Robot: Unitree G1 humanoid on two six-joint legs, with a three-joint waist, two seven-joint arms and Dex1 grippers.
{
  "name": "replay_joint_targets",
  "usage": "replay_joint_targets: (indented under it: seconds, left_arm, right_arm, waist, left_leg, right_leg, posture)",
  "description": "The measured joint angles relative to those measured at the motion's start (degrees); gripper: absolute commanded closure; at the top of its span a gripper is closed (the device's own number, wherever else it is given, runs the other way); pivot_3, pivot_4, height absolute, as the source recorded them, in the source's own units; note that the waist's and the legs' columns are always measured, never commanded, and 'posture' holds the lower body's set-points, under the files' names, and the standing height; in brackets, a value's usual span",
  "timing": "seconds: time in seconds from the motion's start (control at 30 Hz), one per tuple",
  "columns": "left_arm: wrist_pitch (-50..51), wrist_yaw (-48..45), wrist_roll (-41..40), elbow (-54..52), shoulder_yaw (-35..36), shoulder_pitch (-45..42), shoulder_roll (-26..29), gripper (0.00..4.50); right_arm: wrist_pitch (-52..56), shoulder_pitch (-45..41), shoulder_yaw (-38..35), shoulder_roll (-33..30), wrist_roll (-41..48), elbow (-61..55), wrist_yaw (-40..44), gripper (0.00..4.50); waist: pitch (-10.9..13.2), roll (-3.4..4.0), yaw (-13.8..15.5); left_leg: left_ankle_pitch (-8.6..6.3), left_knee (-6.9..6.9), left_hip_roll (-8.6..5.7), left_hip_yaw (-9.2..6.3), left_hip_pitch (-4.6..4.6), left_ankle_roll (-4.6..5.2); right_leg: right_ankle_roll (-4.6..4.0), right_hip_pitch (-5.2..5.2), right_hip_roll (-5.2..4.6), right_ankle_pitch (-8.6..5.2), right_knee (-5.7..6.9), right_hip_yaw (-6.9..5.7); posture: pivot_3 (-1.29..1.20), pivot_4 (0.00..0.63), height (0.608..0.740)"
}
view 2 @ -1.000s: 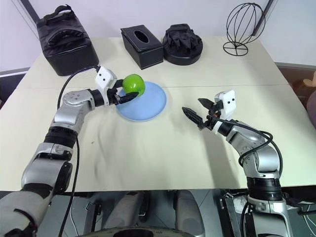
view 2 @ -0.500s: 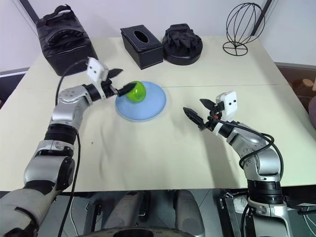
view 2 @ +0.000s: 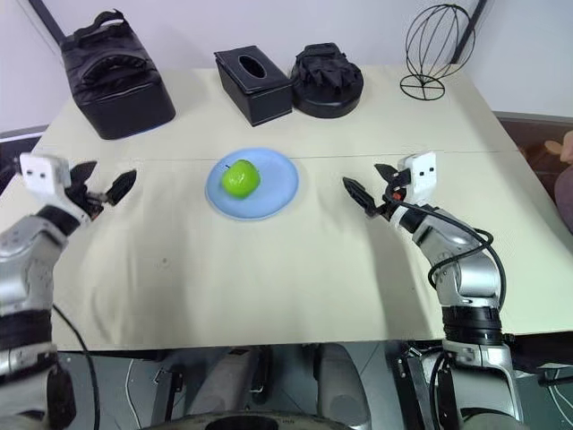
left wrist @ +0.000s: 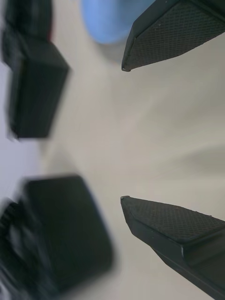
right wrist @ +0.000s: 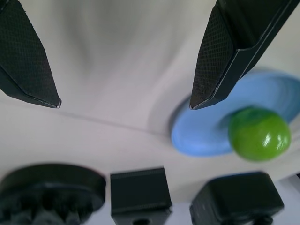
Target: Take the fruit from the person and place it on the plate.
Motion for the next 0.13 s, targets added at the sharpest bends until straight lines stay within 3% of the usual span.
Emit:
replay_joint_targets:
  seconds: [0.13]
  left_arm:
    - [1.31, 3.03, -1.5, -7.23, 2.46, 5.42, -1.31, 0.05]
  right_arm:
    - [-2.38, -3.18, 0.05, 0.32, -1.3, 4.1, 0.3, 0.0]
  waist:
    - [-0.01, -0.01, 0.83]
  left_leg:
    - [-0.01, 0.0, 0.0, 0.0, 0.01, -0.01]
  right_leg:
    - [-0.02, 0.05, -0.02, -0.01, -0.07, -0.02]
  posture:
    - [0.0, 0.15, 0.74]
